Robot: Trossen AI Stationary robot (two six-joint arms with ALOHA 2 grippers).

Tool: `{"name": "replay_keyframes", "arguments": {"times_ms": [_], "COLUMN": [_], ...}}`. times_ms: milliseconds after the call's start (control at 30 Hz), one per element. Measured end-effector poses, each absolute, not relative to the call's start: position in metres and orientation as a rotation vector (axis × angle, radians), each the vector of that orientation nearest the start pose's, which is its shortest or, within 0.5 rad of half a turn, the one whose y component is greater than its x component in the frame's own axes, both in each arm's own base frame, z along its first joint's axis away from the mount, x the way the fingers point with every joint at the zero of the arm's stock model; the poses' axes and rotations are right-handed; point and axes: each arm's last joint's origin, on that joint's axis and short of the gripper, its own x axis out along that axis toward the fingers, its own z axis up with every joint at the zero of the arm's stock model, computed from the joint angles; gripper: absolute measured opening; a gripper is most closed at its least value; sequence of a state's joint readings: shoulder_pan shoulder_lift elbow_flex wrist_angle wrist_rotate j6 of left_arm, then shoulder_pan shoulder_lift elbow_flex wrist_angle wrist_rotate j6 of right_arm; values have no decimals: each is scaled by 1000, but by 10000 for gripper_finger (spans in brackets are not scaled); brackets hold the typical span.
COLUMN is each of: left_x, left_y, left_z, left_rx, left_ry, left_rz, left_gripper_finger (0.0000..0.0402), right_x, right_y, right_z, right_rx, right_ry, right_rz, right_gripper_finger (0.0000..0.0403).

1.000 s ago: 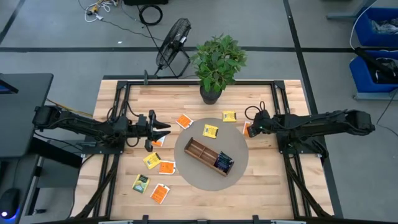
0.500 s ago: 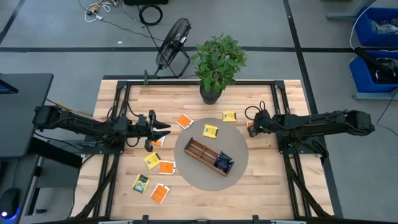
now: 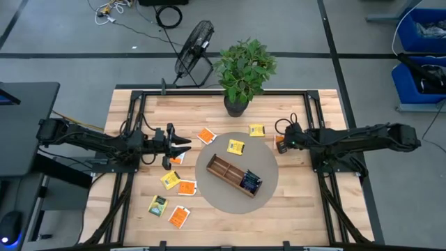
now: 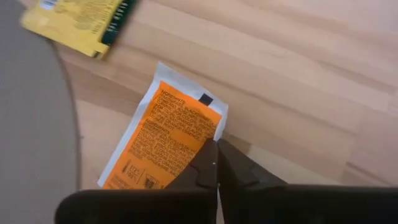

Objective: Pick & Place Tea
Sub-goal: Put the orange tea bag into the middle section of the wooden organizer

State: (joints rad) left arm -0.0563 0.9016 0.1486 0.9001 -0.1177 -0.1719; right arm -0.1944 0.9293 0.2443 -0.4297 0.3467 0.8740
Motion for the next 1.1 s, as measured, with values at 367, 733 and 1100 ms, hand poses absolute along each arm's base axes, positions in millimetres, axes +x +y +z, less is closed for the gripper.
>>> {"name": "replay_keyframes", "arguments": {"times_ms": [367, 733, 1100], "left_x": [171, 171, 171], "left_y": [-6, -6, -6], "left_z": [202, 202, 201], "left_rx": [-241, -318, -343], "left_ry": [-162, -171, -164], "left_rz": [43, 54, 55], "left_gripper_finger": [129, 129, 129], "right_x": [147, 169, 214], "right_y": [-22, 8, 40], "right_z": [157, 196, 213], "right_rx": [569, 451, 254], "right_ry": [724, 572, 542], "right_rz": [-887, -850, -838], "right_gripper_finger": [1, 0, 0]}}
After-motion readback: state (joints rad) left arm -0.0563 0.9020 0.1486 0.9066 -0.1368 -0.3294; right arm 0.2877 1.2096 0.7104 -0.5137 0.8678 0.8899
